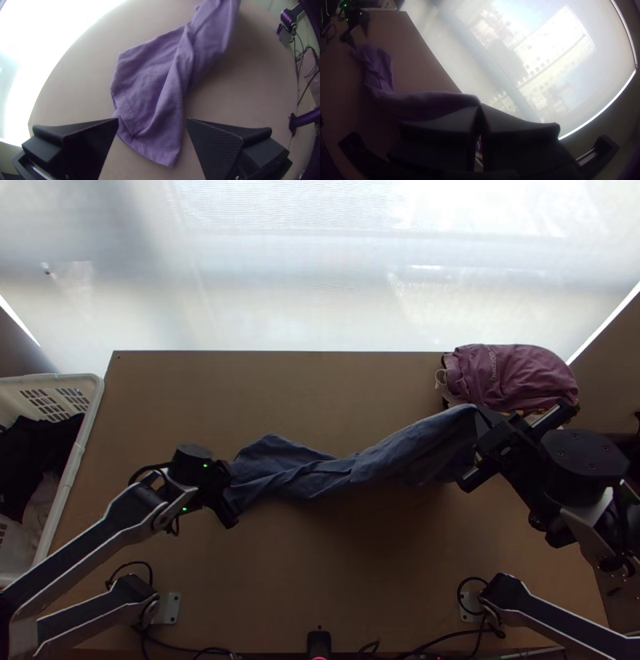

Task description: Fold the t-shirt

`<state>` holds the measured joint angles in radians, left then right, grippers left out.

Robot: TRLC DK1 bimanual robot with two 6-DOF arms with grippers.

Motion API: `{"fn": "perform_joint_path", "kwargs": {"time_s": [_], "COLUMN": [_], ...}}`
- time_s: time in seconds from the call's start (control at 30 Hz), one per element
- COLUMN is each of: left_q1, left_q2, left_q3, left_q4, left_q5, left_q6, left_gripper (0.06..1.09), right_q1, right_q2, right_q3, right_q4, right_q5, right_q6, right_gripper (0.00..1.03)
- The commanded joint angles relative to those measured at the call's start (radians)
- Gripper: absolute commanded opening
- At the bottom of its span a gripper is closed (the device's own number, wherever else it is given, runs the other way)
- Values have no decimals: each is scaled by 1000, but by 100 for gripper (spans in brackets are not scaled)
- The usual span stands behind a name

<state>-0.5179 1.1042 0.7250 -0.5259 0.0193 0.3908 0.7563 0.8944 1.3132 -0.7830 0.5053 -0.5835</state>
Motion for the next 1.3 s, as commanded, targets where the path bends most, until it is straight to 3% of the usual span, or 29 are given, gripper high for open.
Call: {"fn": "perform_joint_path", "kwargs": {"time_s": [0.0, 0.3, 0.63, 1.07, 1.17, 1.27], "left_q1": [-108, -206, -237, -159, -149, -122], "left_q2": [148, 243, 296, 281, 244, 201], "left_q3": [-90, -49, -99, -82, -62, -27], "left_q4": [268, 271, 319, 343, 308, 242], "left_q5": [-167, -157, -170, -171, -170, -157], "left_q6": [-53, -161, -118, -47, -47, -47], "left_gripper": [104, 104, 102, 35, 23, 18], "right_q1": [0, -9, -18, -28, -29, -32], "right_q2": [1, 1, -3, -5, -5, -5], "right_q3": [-17, -32, -40, -38, -38, -38], "right_q4": [13, 19, 24, 24, 24, 24], "right_q5": [1, 2, 2, 2, 2, 2], "right_q6": [-3, -7, -7, -9, -9, -9], "right_gripper": [3, 3, 3, 3, 3, 3]}}
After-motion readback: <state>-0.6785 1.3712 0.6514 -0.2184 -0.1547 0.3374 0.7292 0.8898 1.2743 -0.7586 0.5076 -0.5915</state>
